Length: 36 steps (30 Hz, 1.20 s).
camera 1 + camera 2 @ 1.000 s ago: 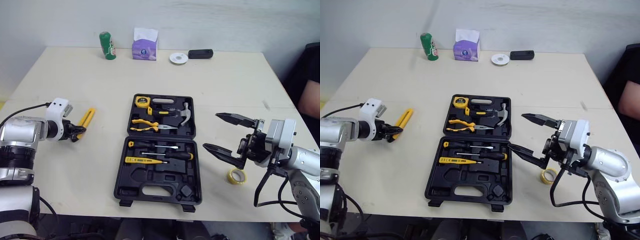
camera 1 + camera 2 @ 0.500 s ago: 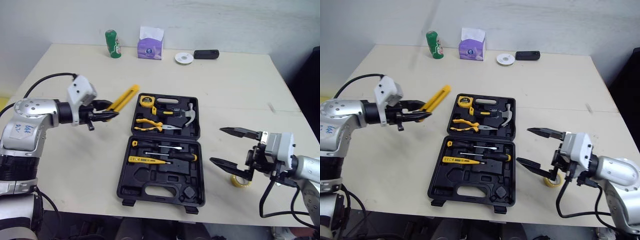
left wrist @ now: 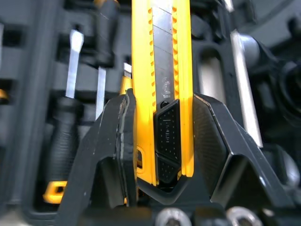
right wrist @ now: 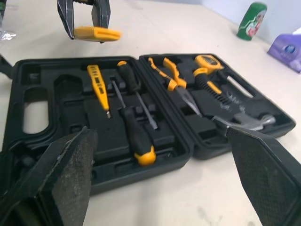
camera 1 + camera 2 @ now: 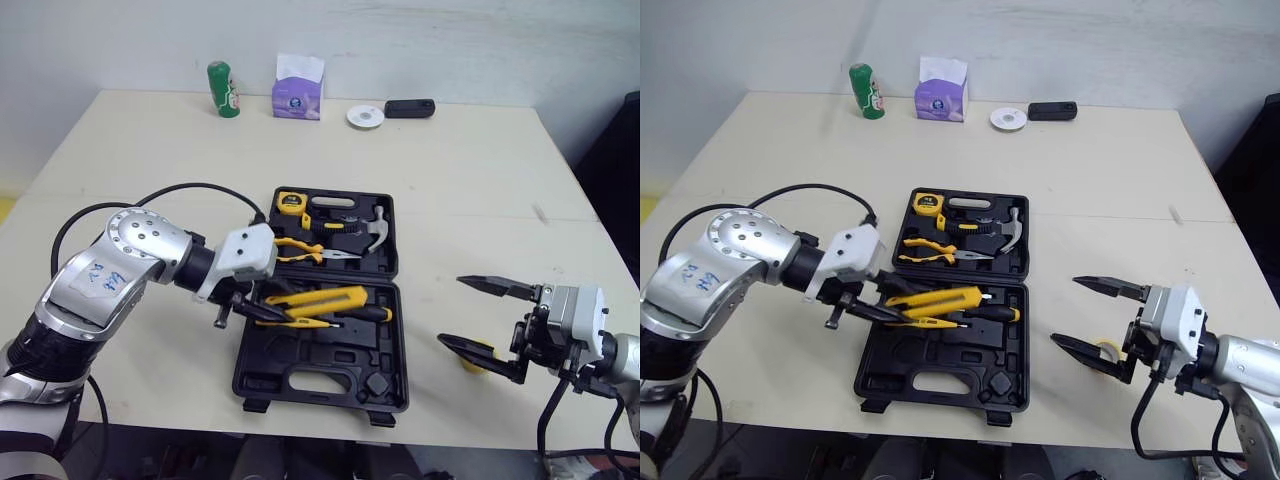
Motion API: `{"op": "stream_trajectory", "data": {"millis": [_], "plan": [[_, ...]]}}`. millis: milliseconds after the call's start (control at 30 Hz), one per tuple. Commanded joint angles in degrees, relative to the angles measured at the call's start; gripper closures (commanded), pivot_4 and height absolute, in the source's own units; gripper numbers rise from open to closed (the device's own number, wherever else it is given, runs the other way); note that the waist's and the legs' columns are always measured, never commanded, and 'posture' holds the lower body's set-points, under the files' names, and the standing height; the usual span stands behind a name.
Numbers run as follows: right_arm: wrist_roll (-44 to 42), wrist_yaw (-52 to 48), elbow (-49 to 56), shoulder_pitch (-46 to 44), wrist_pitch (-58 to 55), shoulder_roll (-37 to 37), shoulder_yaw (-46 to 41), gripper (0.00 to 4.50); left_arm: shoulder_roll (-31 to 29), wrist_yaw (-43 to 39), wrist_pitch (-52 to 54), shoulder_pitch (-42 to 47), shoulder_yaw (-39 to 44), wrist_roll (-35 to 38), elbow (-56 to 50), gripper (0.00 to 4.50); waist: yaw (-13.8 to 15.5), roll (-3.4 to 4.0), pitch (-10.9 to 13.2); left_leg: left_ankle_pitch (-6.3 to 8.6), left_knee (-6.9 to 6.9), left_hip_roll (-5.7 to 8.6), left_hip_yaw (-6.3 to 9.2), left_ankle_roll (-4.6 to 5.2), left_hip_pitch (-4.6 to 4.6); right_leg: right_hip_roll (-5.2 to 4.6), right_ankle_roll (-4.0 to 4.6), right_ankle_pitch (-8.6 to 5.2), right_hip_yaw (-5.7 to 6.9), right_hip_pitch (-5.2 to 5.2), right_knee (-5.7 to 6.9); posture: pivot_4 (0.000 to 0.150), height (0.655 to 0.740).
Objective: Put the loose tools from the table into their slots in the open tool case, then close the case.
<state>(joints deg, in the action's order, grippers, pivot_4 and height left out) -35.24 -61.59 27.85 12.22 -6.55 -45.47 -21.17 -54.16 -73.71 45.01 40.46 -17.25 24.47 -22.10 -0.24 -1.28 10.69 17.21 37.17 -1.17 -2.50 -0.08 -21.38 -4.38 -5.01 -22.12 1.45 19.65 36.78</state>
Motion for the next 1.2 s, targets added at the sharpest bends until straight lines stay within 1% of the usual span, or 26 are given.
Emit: {"op": "stream_trajectory", "data": {"millis": [33,100,200,300,400,500,633,833,1200], "plan": [[-0.24,-1.16,1.38,0.81,1.8,0.04,-1.81,0.0,0.4,-1.03,-1.78,2.36,-5.63,-4.37,-3.29,3.24,0.11,0.0,0.0,0.0,0.01,0.0,0.0,0.0,0.0,0.0,0.0,0.0,0.0,-0.01,-0.03,0.15,0.74],[-0.12,-2.67,1.39,2.79,2.84,0.53,-1.53,0.0,0.98,-0.77,-2.18,2.13,-8.31,-6.17,-3.69,3.24,0.17,0.0,0.0,0.0,-0.01,0.01,0.0,0.0,0.0,0.0,0.0,0.0,-0.01,-0.02,-0.11,0.15,0.74],[0.21,-4.59,1.64,7.19,4.96,1.56,-2.23,0.0,2.48,-0.54,0.03,1.95,-10.88,-6.51,-4.59,3.24,0.21,0.0,0.0,0.01,-0.02,0.0,0.01,0.02,-0.04,0.05,0.0,0.0,-0.02,-0.03,-0.14,0.15,0.74],[0.22,-4.71,1.82,8.7,6.06,1.99,-2.6,0.0,3.29,0.05,-0.69,1.54,-12.65,-8.32,-4.14,3.24,0.1,0.01,0.0,0.01,0.03,0.0,0.02,0.03,-0.04,0.04,-0.01,0.0,-0.04,-0.04,-0.14,0.15,0.74],[0.17,-4.87,2.03,10.23,7.16,2.47,-3.2,0.0,4.74,1.89,-2.31,1.44,-14.96,-11.99,-2.61,3.24,0.05,0.01,0.0,0.02,0.04,0.01,0.01,0.05,0.1,0.04,-0.03,0.01,-0.12,-0.14,-0.11,0.15,0.74],[0.1,-4.91,2.35,11.33,7.92,2.83,-3.66,0.0,5.42,2.08,-2.4,1.3,-15.25,-12.92,-2.11,3.24,0.1,0.01,0.0,0.02,0.01,-0.01,0.01,0.05,0.1,0.05,-0.03,0.01,-0.12,-0.12,-0.1,0.15,0.74],[-0.1,-3.68,3.73,11.5,7.3,2.82,-3.61,0.0,6.83,3.71,0.03,1.24,-14.94,-13.35,-1.66,3.24,0.14,0.01,0.0,0.02,0.02,-0.01,0.01,0.04,0.09,0.05,-0.03,0.01,-0.11,-0.12,-0.13,0.15,0.74],[-0.09,-1.9,4.87,10.75,6.12,2.66,-3.21,0.0,6.05,2.6,2.68,1.47,-15.4,-13.06,-2.36,3.24,0.15,0.01,0.0,0.01,0.03,-0.02,0.02,0.04,0.09,0.05,-0.02,0.01,-0.12,-0.12,-0.1,0.15,0.74],[0.63,-0.61,4.14,7.81,4.82,2.4,-2.08,0.0,6.48,4.62,1.19,-2.68,-16.05,-14.98,-1.95,3.24,0.18,0.05,-0.02,0.01,0.03,-0.01,0.02,0.04,0.12,0.04,-0.03,0.01,-0.13,-0.14,-0.13,0.15,0.74]]}}
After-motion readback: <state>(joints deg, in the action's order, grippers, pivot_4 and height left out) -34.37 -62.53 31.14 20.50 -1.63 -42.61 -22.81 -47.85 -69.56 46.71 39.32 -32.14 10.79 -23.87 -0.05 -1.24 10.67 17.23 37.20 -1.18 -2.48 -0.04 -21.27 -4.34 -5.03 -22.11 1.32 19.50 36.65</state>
